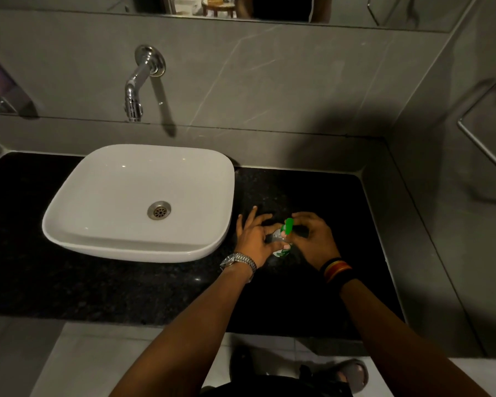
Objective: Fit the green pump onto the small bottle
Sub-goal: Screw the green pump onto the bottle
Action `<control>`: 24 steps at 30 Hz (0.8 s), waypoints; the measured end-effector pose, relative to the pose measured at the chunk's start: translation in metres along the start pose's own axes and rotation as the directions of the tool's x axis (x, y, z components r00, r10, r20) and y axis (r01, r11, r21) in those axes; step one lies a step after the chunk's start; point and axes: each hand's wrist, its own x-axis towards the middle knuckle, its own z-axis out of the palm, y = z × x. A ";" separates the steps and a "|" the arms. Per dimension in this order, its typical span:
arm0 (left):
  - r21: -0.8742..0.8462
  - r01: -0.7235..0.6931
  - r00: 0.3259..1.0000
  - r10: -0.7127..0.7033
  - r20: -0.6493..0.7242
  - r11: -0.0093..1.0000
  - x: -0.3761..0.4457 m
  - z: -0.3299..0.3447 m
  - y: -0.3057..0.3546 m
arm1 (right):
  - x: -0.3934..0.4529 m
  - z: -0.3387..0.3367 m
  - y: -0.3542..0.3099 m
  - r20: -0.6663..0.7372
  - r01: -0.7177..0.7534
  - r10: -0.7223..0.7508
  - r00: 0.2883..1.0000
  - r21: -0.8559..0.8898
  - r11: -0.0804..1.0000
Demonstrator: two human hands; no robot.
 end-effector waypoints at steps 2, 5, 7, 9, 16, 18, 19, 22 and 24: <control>0.005 -0.001 1.000 0.001 0.003 1.000 0.000 0.000 0.000 | 0.002 -0.001 -0.004 -0.009 -0.020 0.020 1.000 -0.038 0.999; 0.014 -0.005 1.000 0.005 0.007 1.000 0.001 -0.001 0.000 | 0.002 -0.005 -0.003 0.082 -0.009 0.011 0.997 -0.023 1.000; 0.013 -0.003 1.000 0.003 0.008 1.000 0.000 -0.001 0.001 | 0.000 -0.005 -0.001 0.098 0.006 -0.008 0.995 0.021 1.000; 0.002 -0.007 1.000 0.007 -0.004 1.000 -0.002 -0.001 0.002 | -0.002 -0.002 0.001 0.033 0.030 -0.029 0.999 -0.018 0.999; -0.001 -0.025 0.999 0.025 -0.035 1.000 -0.001 -0.002 0.003 | -0.007 0.006 -0.007 -0.069 -0.015 0.002 0.998 -0.184 0.983; 0.005 -0.018 1.000 0.018 -0.006 1.000 0.001 -0.004 0.004 | -0.006 -0.003 -0.010 -0.005 -0.011 0.010 1.000 -0.142 0.990; 0.008 -0.014 1.000 0.014 0.009 1.000 0.002 -0.005 0.003 | -0.007 -0.010 -0.012 0.026 0.008 -0.004 1.000 -0.124 0.992; 0.016 -0.002 0.999 0.001 0.047 1.000 0.003 -0.007 0.001 | -0.005 -0.030 -0.026 0.104 0.192 -0.175 0.979 -0.187 0.963; 0.021 -0.007 0.998 0.006 0.069 1.000 0.004 -0.008 0.000 | -0.002 -0.040 -0.038 0.177 0.324 -0.282 0.943 -0.297 0.898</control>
